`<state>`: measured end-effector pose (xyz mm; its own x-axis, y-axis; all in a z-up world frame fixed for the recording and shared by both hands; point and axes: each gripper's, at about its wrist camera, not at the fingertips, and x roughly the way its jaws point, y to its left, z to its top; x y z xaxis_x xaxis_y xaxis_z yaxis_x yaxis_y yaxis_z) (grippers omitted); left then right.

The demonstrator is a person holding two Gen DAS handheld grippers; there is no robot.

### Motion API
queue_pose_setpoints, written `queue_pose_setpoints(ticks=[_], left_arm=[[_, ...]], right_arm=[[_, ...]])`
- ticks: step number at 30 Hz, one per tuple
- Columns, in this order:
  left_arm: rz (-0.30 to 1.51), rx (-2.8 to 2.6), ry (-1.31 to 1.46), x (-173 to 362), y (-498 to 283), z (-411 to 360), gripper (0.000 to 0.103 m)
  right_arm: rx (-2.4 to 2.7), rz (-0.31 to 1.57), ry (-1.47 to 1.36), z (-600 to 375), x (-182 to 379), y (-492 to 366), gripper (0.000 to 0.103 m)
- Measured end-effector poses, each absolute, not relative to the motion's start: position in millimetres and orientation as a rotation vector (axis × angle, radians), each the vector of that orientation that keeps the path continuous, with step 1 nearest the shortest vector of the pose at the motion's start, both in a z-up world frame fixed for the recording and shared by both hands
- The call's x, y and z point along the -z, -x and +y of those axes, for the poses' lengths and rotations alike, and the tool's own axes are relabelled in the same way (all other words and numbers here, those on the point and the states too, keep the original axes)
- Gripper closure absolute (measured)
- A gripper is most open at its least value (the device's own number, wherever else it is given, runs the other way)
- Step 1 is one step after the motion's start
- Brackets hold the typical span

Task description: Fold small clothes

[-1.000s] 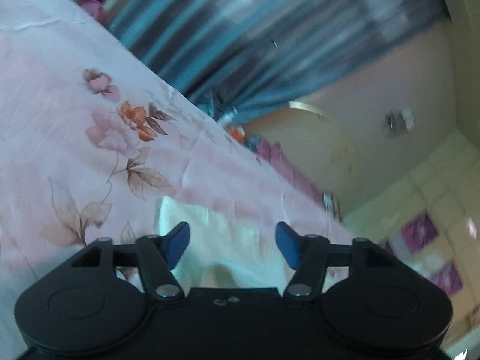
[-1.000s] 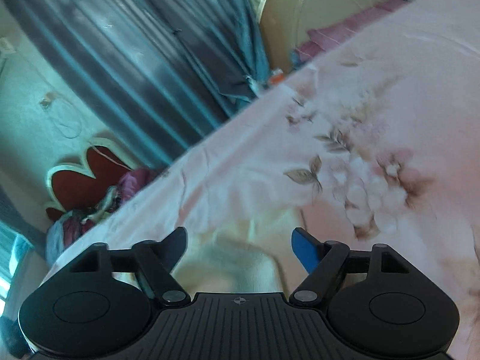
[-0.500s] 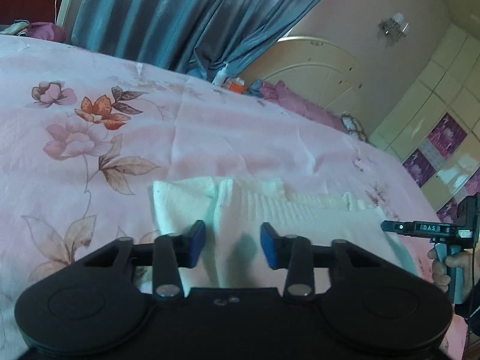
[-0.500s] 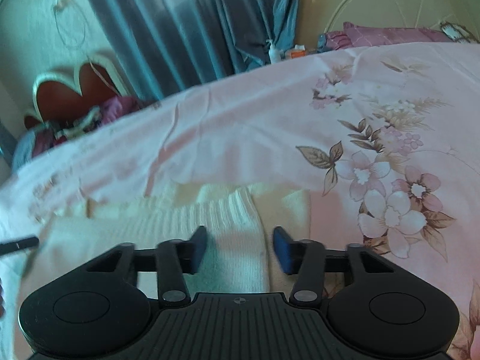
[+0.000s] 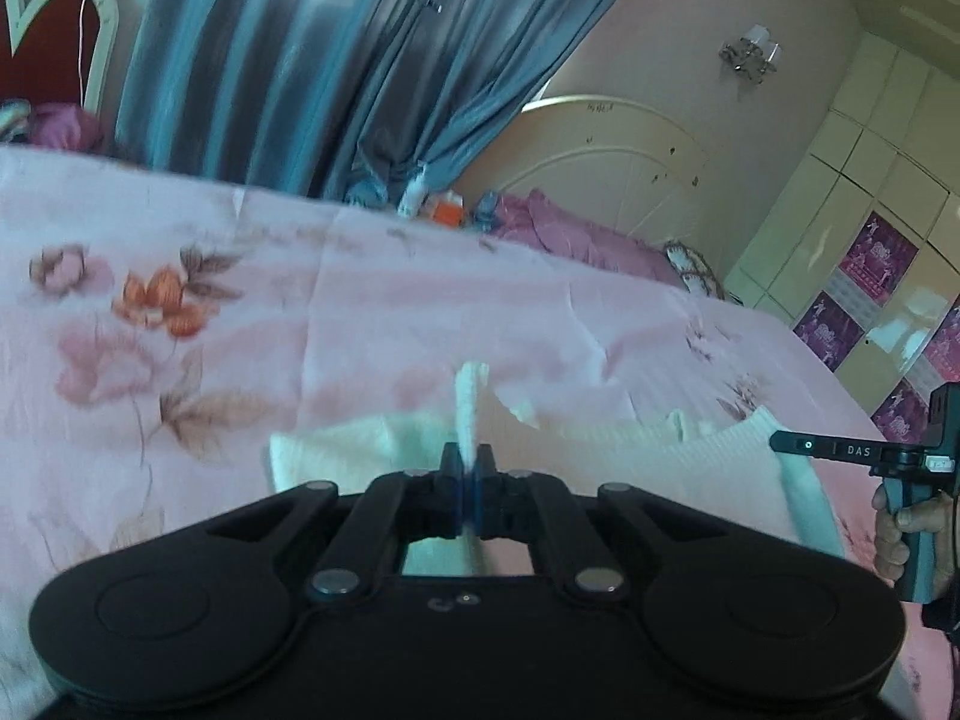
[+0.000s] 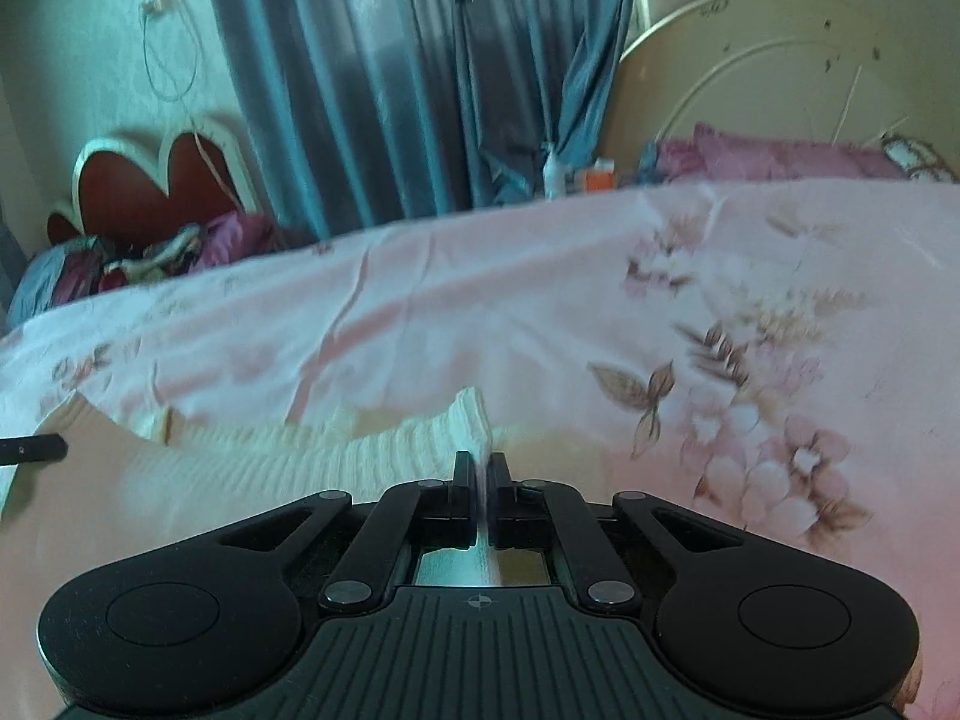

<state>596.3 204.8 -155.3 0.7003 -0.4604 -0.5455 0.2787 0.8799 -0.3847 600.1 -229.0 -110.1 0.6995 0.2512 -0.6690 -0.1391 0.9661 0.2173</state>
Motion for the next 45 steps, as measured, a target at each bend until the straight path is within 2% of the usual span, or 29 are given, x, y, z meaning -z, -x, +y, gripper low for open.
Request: queue_pose_setpoints(ticks=[8, 11, 12, 13, 14, 16, 21, 23, 26, 28, 30, 33, 34, 36, 41, 45], left_arm=[[0.752, 0.364, 0.346, 186.9, -614.2, 206.9, 0.100], [0.763, 0.337, 0.345, 182.2, -613.9, 207.6, 0.093], [0.750, 0.308, 0.321, 174.3, -608.8, 206.1, 0.079], [0.719, 0.287, 0.279, 163.9, -600.4, 202.8, 0.069], [0.678, 0.287, 0.253, 152.9, -589.6, 198.3, 0.064], [0.654, 0.338, 0.265, 142.9, -577.2, 183.2, 0.050], [0.700, 0.458, 0.163, 153.6, -570.4, 119.2, 0.047], [0.718, 0.443, 0.173, 161.8, -570.0, 118.6, 0.047], [0.721, 0.349, 0.215, 171.1, -566.3, 151.1, 0.049], [0.723, 0.298, 0.264, 175.8, -562.7, 177.4, 0.055], [0.720, 0.296, 0.296, 177.5, -561.4, 188.1, 0.055], [0.687, 0.284, 0.264, 165.0, -554.3, 173.5, 0.047], [0.663, 0.291, 0.245, 159.2, -548.4, 165.1, 0.039], [0.632, 0.320, 0.210, 151.5, -536.2, 141.4, 0.030], [0.677, 0.372, 0.080, 157.1, -522.4, 91.5, 0.034], [0.725, 0.293, 0.027, 171.2, -522.4, 103.9, 0.037]], right_arm=[[-0.179, 0.825, -0.180, -234.4, 139.2, -616.9, 0.101], [-0.155, 0.829, -0.185, -236.2, 131.2, -615.7, 0.100], [-0.130, 0.805, -0.167, -233.8, 122.6, -610.5, 0.100], [-0.120, 0.780, -0.158, -229.9, 113.2, -602.8, 0.092], [-0.144, 0.761, -0.168, -225.1, 106.7, -595.7, 0.073], [-0.268, 0.767, -0.145, -198.7, 101.7, -583.8, 0.070], [-0.444, 0.835, -0.078, -127.1, 119.4, -577.6, 0.070], [-0.456, 0.837, -0.069, -124.8, 123.7, -578.1, 0.063], [-0.322, 0.807, -0.070, -158.4, 123.8, -577.2, 0.063], [-0.129, 0.817, -0.103, -199.2, 127.0, -580.3, 0.063], [-0.137, 0.851, -0.207, -226.8, 131.9, -579.9, 0.063], [-0.141, 0.809, -0.183, -218.9, 115.3, -566.8, 0.063], [-0.180, 0.779, -0.190, -211.1, 107.5, -558.8, 0.063], [-0.261, 0.772, -0.179, -184.6, 101.1, -545.2, 0.063], [-0.421, 0.836, -0.057, -124.6, 113.9, -518.0, 0.063], [-0.329, 0.841, -0.037, -141.2, 118.2, -514.1, 0.063]])
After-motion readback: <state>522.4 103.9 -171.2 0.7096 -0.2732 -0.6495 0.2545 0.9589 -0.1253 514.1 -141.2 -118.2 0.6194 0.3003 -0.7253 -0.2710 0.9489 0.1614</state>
